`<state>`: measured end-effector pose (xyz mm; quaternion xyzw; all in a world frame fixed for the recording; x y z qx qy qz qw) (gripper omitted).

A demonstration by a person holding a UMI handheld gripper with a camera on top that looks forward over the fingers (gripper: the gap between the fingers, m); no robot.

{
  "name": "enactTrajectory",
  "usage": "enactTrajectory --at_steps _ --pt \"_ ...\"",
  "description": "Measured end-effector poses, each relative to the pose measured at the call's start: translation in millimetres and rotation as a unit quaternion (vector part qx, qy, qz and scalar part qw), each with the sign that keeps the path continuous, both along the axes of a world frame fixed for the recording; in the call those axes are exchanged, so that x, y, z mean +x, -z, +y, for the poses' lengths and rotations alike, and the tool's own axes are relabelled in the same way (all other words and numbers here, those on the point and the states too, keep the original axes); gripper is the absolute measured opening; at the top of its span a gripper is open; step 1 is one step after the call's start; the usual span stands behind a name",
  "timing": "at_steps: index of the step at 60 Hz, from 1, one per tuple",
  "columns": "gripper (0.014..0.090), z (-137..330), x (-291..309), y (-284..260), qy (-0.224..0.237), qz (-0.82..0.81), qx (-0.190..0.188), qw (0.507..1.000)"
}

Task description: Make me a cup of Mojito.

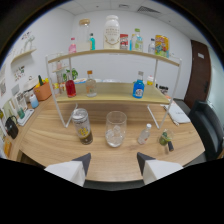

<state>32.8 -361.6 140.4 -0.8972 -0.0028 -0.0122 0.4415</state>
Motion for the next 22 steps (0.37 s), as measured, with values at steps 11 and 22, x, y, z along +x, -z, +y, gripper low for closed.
enactTrajectory --at_steps 11,22 --pt "0.0857 -1.7 -1.2 0.5 0.001 0.005 -0.004 1.000" --pt "0.0857 -2.7 0.4 2.6 0.005 0.002 -0.007 1.000"
